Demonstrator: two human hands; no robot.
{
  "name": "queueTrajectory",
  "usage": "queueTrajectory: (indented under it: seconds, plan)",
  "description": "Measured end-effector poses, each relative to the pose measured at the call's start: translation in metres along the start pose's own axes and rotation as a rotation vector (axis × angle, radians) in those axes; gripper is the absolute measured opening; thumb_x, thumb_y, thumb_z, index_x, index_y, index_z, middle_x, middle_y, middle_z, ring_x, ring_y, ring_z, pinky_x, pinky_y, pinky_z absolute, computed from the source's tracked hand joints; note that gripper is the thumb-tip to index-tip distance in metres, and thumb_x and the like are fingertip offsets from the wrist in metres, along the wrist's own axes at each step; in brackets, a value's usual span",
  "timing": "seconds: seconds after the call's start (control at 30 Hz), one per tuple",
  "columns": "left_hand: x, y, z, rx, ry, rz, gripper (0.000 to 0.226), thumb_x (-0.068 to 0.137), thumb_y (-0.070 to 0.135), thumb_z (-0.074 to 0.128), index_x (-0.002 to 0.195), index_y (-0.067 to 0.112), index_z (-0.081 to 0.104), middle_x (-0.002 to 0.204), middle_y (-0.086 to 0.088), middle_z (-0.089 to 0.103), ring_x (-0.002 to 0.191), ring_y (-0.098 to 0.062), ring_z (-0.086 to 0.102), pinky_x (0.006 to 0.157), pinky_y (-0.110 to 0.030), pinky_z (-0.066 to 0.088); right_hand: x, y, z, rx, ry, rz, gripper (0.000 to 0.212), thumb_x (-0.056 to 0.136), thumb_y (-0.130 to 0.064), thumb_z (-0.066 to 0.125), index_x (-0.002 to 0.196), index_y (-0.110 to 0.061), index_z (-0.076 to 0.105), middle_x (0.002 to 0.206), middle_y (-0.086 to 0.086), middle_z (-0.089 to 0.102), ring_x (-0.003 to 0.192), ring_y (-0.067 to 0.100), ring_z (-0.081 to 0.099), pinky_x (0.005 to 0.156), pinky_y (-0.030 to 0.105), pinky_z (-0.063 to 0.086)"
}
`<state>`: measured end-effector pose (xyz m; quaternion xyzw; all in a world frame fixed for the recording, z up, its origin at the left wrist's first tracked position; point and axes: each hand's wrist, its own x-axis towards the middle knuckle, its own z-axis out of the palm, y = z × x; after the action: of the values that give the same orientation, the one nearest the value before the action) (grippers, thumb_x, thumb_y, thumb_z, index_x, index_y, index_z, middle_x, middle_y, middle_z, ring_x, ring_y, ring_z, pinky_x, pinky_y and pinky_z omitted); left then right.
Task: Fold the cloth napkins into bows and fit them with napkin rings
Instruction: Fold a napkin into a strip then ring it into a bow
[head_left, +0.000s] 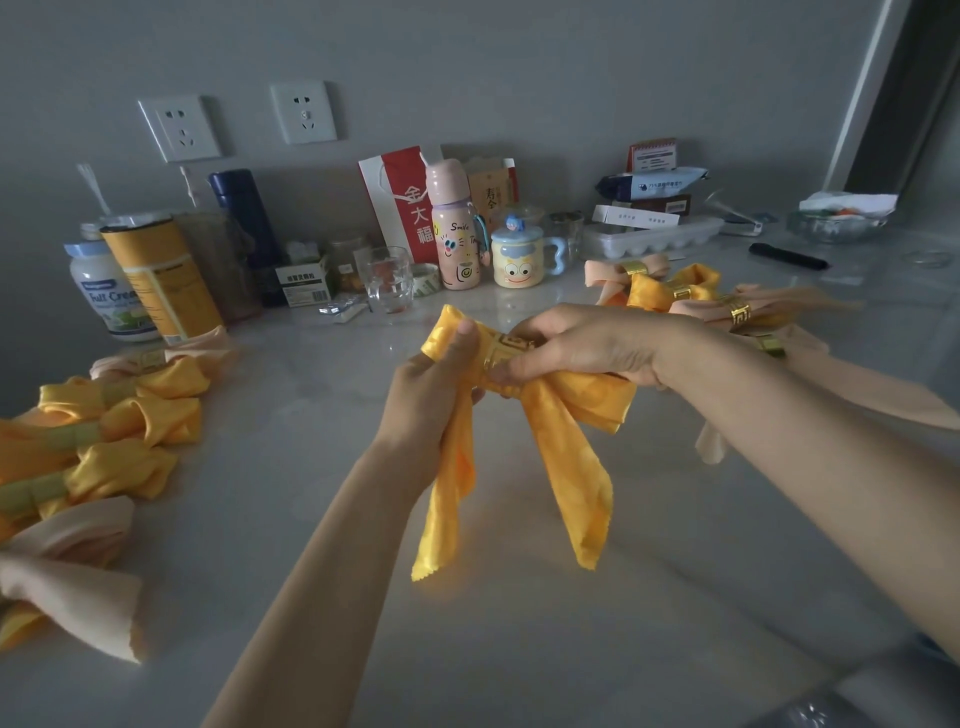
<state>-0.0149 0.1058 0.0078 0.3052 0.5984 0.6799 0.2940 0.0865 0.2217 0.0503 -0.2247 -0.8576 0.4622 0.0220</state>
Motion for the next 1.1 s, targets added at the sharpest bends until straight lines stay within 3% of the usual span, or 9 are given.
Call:
queueTrajectory:
  seconds: [0.13,0.33,0.53,0.63,0.7,0.77,0.83,0.97,1.1]
  plan:
    - [0.001,0.007,-0.009,-0.127,0.042,0.009,0.026,0.093,0.031,0.051,0.089,0.009,0.065,0.096,-0.009,0.07,0.093,-0.025,0.066,0.092,-0.042,0.051,-0.005,-0.003,-0.003,-0.028,-0.029,-0.013,0.038,0.079,-0.034,0.071,0.109,-0.013,0.063,0.096,0.004,0.071,0.09,0.016,0.066,0.083,0.027,0.051]
    - [-0.001,0.007,-0.006,-0.09,0.061,0.107,0.024,0.092,0.032,0.052,0.092,0.013,0.068,0.095,-0.003,0.071,0.091,-0.018,0.067,0.081,-0.029,0.056,0.0,-0.001,0.001,-0.118,0.084,-0.062,0.049,0.072,-0.043,0.076,0.112,-0.019,0.06,0.106,-0.004,0.067,0.102,0.012,0.061,0.095,0.03,0.046]
    - [-0.003,0.01,0.0,-0.094,0.087,0.101,0.021,0.093,0.031,0.053,0.09,0.018,0.068,0.095,-0.002,0.071,0.093,-0.021,0.066,0.086,-0.034,0.054,-0.005,-0.011,0.005,-0.332,0.2,-0.154,0.055,0.07,-0.039,0.078,0.114,-0.022,0.049,0.094,-0.015,0.052,0.087,0.003,0.052,0.069,0.015,0.043]
    - [-0.004,0.013,-0.001,-0.144,0.021,0.013,0.027,0.096,0.036,0.046,0.087,0.018,0.064,0.083,0.002,0.072,0.086,-0.017,0.067,0.083,-0.034,0.054,-0.002,-0.01,0.01,-0.361,0.247,-0.184,0.054,0.072,-0.033,0.079,0.111,-0.023,0.044,0.095,-0.009,0.051,0.085,0.009,0.05,0.062,0.013,0.039]
    - [-0.005,0.009,0.004,-0.07,0.058,0.016,0.029,0.097,0.038,0.044,0.087,0.018,0.062,0.085,-0.001,0.07,0.091,-0.021,0.066,0.085,-0.036,0.053,0.001,-0.007,0.01,-0.319,0.284,-0.175,0.053,0.073,-0.032,0.079,0.11,-0.024,0.042,0.102,-0.005,0.052,0.088,0.011,0.051,0.064,0.015,0.04]
    - [-0.005,0.004,0.009,0.138,0.183,0.157,0.023,0.096,0.037,0.048,0.091,0.019,0.061,0.088,0.001,0.067,0.091,-0.019,0.063,0.079,-0.029,0.051,0.003,-0.004,0.005,-0.247,0.354,-0.144,0.054,0.073,-0.033,0.078,0.114,-0.024,0.044,0.106,-0.004,0.052,0.088,0.012,0.051,0.064,0.017,0.041]
    - [-0.006,0.002,0.013,0.309,0.193,0.307,0.019,0.091,0.035,0.057,0.104,0.022,0.058,0.099,0.003,0.065,0.097,-0.013,0.06,0.075,-0.02,0.046,0.003,-0.004,0.002,-0.195,0.431,-0.127,0.06,0.073,-0.036,0.077,0.12,-0.021,0.044,0.107,-0.003,0.051,0.09,0.013,0.05,0.061,0.016,0.039]
    - [-0.008,-0.003,0.016,0.578,-0.015,0.313,0.071,0.067,0.035,0.081,0.119,0.024,0.035,0.122,0.007,0.048,0.109,-0.003,0.042,0.072,-0.006,0.035,0.002,-0.007,0.001,-0.18,0.447,-0.102,0.065,0.072,-0.039,0.078,0.122,-0.018,0.041,0.096,-0.007,0.049,0.089,0.012,0.05,0.06,0.017,0.037]
    - [-0.012,-0.01,0.016,0.644,-0.047,0.302,0.083,0.06,0.032,0.086,0.113,0.022,0.022,0.125,0.006,0.039,0.111,-0.004,0.037,0.071,-0.004,0.027,0.004,-0.003,0.01,-0.194,0.405,-0.028,0.074,0.072,-0.043,0.077,0.125,-0.013,0.034,0.099,-0.002,0.053,0.094,0.016,0.053,0.064,0.024,0.041]
